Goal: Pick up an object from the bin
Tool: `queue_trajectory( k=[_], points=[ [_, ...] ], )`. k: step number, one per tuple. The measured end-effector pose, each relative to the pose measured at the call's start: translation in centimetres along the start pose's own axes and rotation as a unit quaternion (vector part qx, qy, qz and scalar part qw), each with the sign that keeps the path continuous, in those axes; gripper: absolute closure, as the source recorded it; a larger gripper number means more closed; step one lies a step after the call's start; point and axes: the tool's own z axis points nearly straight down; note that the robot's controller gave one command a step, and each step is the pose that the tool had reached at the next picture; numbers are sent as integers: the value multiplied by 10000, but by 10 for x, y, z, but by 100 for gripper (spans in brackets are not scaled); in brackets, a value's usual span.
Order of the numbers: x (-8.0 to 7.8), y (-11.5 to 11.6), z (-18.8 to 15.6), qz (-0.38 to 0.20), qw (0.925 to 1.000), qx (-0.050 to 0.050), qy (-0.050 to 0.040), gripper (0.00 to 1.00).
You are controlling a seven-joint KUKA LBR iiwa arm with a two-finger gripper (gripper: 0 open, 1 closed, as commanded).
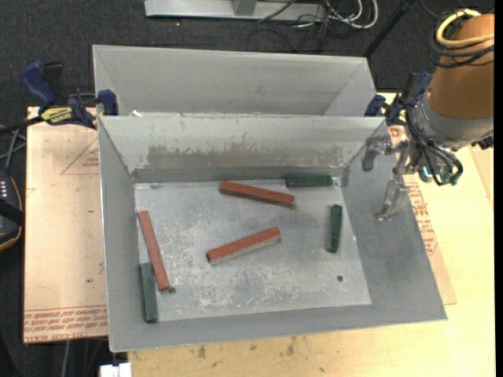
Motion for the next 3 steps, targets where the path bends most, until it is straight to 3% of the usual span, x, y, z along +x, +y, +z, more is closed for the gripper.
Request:
queue_trajectory(
  k=[1, 2, 3],
  points=[
    [-1, 0, -4, -14, 10000, 8, -37, 0],
    [-7, 13, 33, -266, 9996, 20, -74, 0],
    [3, 21, 75, -1431, 9897, 7, -34, 0]
  ],
)
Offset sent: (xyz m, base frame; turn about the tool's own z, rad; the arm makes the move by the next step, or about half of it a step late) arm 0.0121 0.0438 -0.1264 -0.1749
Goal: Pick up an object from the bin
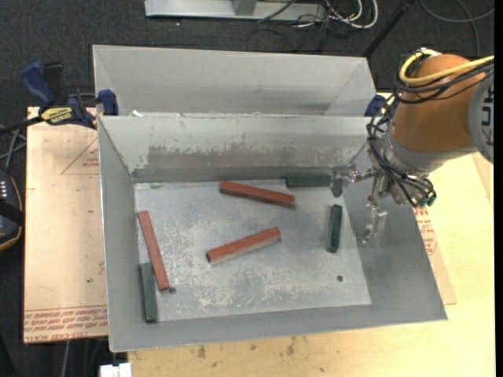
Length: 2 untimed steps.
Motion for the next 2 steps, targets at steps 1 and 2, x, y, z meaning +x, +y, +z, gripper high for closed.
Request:
queue_trajectory(
  k=[1, 2],
  points=[
    [10, 1, 28, -1184, 9930, 1, -2, 0],
    [-14, -16, 96, -2204, 9754, 3, -5, 100]
  ],
)
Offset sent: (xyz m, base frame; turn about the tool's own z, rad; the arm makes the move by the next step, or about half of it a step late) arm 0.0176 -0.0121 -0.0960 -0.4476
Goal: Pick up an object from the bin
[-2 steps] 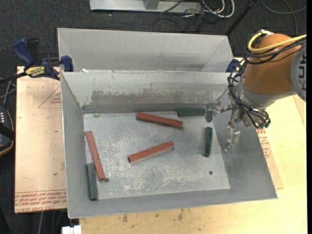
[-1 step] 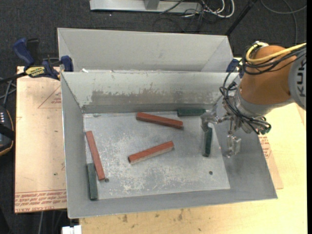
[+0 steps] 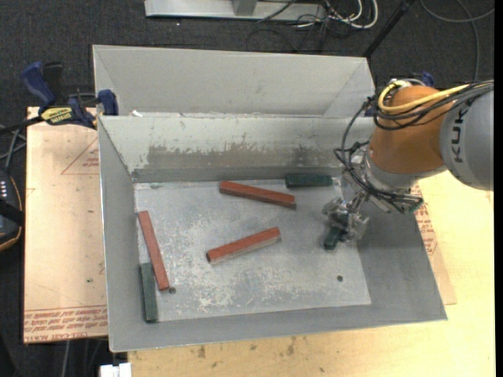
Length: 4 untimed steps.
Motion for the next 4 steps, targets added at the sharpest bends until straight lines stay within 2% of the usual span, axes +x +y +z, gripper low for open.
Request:
queue_trajectory(
  k=[2, 3, 4],
  points=[
    [0, 0, -2, -9, 10000, -9, 5, 100],
    [1, 0, -48, -558, 9984, 18, -13, 100],
    [-6, 10, -141, -1570, 9876, -4, -6, 100]
  ],
)
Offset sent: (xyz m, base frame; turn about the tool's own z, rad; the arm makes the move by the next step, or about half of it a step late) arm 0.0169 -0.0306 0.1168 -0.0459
